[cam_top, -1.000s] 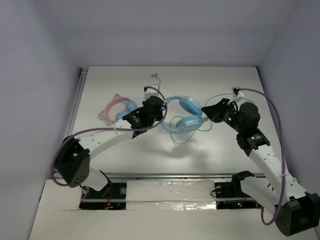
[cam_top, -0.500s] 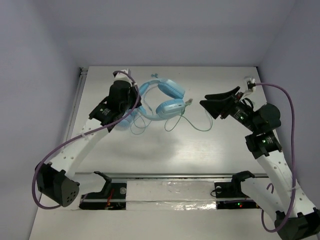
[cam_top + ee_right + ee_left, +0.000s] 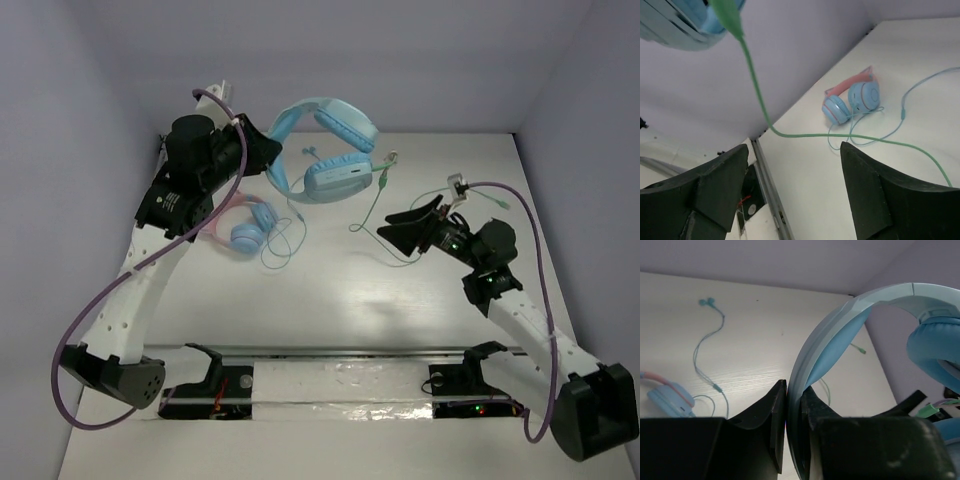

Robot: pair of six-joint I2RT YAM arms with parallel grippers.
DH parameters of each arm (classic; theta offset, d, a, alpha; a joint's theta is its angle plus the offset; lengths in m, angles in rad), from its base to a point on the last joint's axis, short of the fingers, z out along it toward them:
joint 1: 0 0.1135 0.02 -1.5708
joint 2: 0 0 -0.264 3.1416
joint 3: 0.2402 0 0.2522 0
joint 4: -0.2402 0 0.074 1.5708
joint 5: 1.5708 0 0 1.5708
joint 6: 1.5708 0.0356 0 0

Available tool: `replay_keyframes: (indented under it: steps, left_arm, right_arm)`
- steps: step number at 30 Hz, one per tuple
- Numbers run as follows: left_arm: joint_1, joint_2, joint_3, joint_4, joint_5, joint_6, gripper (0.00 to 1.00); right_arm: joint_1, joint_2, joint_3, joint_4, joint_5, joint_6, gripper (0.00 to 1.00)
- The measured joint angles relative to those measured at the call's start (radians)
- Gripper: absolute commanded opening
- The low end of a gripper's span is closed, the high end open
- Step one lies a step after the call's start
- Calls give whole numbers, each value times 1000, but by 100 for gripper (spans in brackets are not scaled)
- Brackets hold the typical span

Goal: Wrap the headphones

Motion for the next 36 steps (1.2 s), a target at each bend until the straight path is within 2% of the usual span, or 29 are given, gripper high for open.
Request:
replay_keyframes:
  steps: [7, 15, 23, 27, 29, 36]
  left_arm:
    - [0, 39, 99, -19, 76, -23, 0]
    - [0, 71, 150, -57, 139, -47, 0]
    - [0, 86, 219, -105, 172, -59, 0]
    - [7, 92, 283, -124, 194, -65, 0]
    - [7, 95, 310, -124, 208, -70, 0]
    - [29, 107, 347, -124, 249, -87, 0]
  right_arm:
    - [133, 201, 43, 98, 12, -73, 86]
    - [174, 381, 103, 195, 74, -141, 85]
    - [188, 430, 136, 201, 147, -232, 79]
    - [188, 475, 141, 224, 161, -249, 79]
    - [188, 501, 141, 237, 162, -248, 82]
    - [188, 526, 139, 289, 177, -236, 80]
